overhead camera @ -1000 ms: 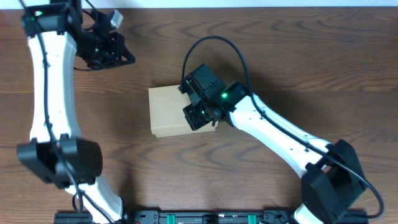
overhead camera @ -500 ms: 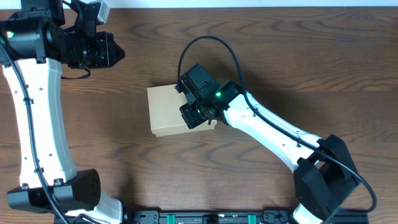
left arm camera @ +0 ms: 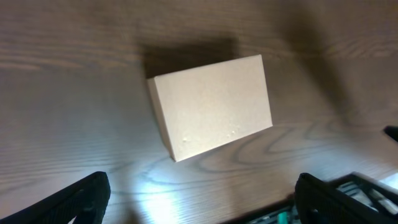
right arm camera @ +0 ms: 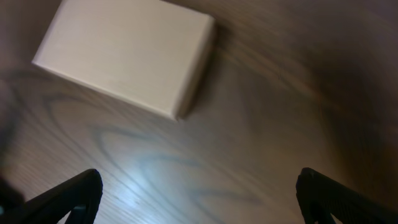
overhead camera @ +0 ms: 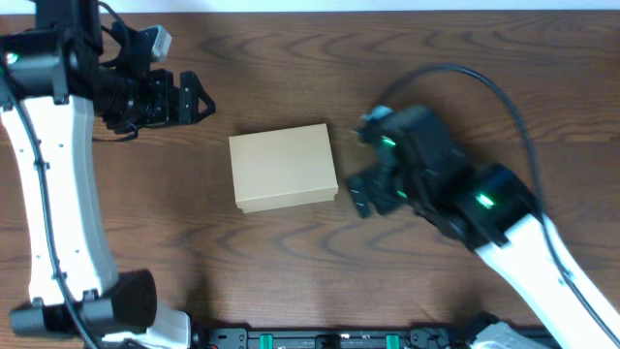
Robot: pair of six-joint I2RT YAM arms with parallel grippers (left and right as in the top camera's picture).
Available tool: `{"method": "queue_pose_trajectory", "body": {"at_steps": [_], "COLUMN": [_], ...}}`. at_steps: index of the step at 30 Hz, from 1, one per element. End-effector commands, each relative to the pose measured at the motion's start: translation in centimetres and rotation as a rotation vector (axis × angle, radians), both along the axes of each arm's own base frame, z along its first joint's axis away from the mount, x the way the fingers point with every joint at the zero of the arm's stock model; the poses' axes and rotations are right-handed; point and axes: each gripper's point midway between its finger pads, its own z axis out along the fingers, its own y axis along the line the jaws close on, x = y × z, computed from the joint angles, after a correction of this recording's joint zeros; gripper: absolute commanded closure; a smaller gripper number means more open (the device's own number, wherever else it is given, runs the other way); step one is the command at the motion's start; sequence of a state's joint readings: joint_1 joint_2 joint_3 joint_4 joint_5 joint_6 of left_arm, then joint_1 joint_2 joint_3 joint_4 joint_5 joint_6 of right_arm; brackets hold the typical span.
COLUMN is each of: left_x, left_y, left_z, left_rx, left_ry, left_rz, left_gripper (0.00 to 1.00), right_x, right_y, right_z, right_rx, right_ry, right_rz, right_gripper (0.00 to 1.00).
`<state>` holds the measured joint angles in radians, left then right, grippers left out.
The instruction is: Pack container
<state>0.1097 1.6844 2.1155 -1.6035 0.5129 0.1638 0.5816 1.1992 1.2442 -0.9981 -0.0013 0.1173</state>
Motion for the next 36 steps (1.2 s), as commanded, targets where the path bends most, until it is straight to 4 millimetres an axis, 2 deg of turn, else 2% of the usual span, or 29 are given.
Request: {"method": "queue_pose_trajectory", "body": {"at_steps": [1, 3, 5, 6, 8, 12, 14, 18, 20, 23, 24, 25, 26, 29, 33, 36], "left_x": [-2.6, -4.0, -5.3, -5.9, -7.7, -11.0, -12.8, -14.3, -14.6, -14.7, -15.0, -15.0, -15.0, -14.6, -12.2, -10.2], "left_y": [0.7, 0.9, 0.9, 1.0, 0.8, 0.4, 0.2, -0.1, -0.1, -0.4, -0.1, 1.1, 2.0, 2.2, 2.5, 2.2], "left_z": [3.4, 4.2, 4.1, 3.8, 1.7, -2.2, -3.9, -6.6, -8.6, -10.0, -10.5, -11.0, -11.2, -11.1, -10.7, -12.6], "left_rx": [0.098, 0.132, 0.148, 0.154, 0.154, 0.139, 0.136, 0.107, 0.092, 0.079, 0.098, 0.180, 0.228, 0.267, 0.318, 0.299], "left_ry": [-0.163, -0.209, -0.239, -0.245, -0.249, -0.278, -0.322, -0.380, -0.398, -0.397, -0.373, -0.368, -0.365, -0.395, -0.514, -0.574], "left_rz": [-0.047, -0.046, -0.039, -0.036, -0.036, 0.006, 0.024, 0.078, 0.100, 0.094, 0.094, 0.103, 0.124, 0.087, 0.034, 0.026], "left_gripper": [0.04, 0.04, 0.04, 0.04, 0.04, 0.04, 0.04, 0.04, 0.04, 0.04, 0.04, 0.04, 0.04, 0.04, 0.04, 0.04], "right_x": [-2.2, -3.8, -5.2, -5.8, -6.9, -8.2, -8.4, -8.9, -9.4, -9.8, -10.1, -10.3, -10.4, -10.7, -10.8, -10.8], "right_y": [-3.5, -5.7, -7.5, -8.1, -10.0, -10.6, -10.7, -10.9, -11.1, -11.3, -11.4, -11.4, -11.5, -11.6, -11.6, -11.6], "right_z": [-0.3, -0.7, -0.4, -0.1, 0.8, 2.1, 1.7, 0.8, 0.1, -0.5, -0.8, -1.1, -1.2, -1.7, -1.8, -1.8], "right_rx": [0.038, 0.077, 0.127, 0.144, 0.159, 0.194, 0.185, 0.166, 0.149, 0.133, 0.125, 0.119, 0.116, 0.105, 0.101, 0.101], "right_ry": [-0.050, -0.091, -0.156, -0.193, -0.297, -0.373, -0.356, -0.321, -0.290, -0.260, -0.245, -0.234, -0.228, -0.208, -0.201, -0.201], "right_rz": [-0.050, -0.111, -0.172, -0.189, -0.242, -0.247, -0.247, -0.248, -0.248, -0.248, -0.249, -0.248, -0.248, -0.249, -0.249, -0.249], "right_gripper": [0.01, 0.01, 0.01, 0.01, 0.01, 0.01, 0.01, 0.01, 0.01, 0.01, 0.01, 0.01, 0.01, 0.01, 0.01, 0.01]}}
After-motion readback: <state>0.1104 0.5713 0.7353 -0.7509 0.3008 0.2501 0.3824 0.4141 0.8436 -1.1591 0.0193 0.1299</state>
